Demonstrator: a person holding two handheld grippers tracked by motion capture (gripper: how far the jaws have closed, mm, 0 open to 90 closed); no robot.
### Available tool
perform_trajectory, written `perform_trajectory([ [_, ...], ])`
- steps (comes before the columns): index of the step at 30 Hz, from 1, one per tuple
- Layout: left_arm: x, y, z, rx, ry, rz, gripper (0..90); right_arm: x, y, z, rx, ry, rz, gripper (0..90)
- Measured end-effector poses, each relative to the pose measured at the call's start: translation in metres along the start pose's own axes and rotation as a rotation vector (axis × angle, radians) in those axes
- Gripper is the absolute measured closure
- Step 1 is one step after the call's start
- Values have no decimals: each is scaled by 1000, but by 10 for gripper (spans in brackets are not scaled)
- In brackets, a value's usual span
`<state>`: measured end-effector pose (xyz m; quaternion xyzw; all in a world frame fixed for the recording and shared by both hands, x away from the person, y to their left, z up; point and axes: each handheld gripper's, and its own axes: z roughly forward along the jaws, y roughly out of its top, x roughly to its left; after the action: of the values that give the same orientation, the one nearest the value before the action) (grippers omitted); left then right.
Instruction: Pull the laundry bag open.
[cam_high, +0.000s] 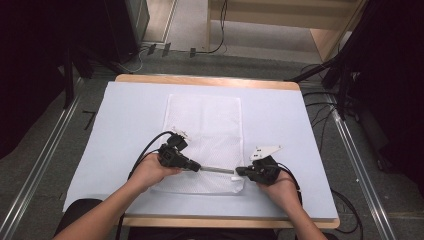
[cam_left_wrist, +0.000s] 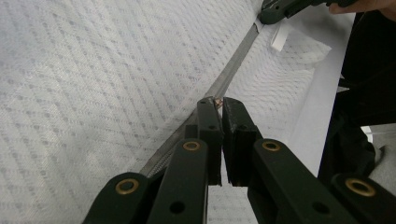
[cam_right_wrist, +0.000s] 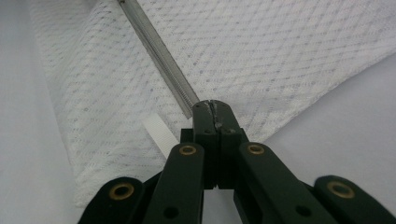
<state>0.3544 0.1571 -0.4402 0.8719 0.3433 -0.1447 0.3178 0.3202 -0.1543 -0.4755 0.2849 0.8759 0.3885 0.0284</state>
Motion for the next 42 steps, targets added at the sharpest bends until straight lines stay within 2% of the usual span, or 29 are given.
perform_trajectory([
  [6, 2, -4, -10, -20, 8, -7, 882, 0, 0, 0, 0, -2, 0, 900],
  [8, 5, -5, -13, -26, -10, -17, 882, 0, 0, 0, -2, -1, -1, 900],
  [19, 8, -11, -17, -26, -29, -44, 881, 1, 1, 1, 1, 0, -5, 900],
  [25, 13, -15, -23, -27, -17, -52, 882, 0, 1, 1, 4, 6, -1, 900],
  [31, 19, -20, -32, -39, -22, -72, 882, 0, 1, 1, 3, 5, -4, 900],
  [36, 23, -24, -39, -46, -37, -69, 881, -1, 1, 1, 5, 7, 0, 900],
  [42, 27, -27, -44, -43, -22, -68, 881, -2, 1, 1, -1, 15, 2, 900],
])
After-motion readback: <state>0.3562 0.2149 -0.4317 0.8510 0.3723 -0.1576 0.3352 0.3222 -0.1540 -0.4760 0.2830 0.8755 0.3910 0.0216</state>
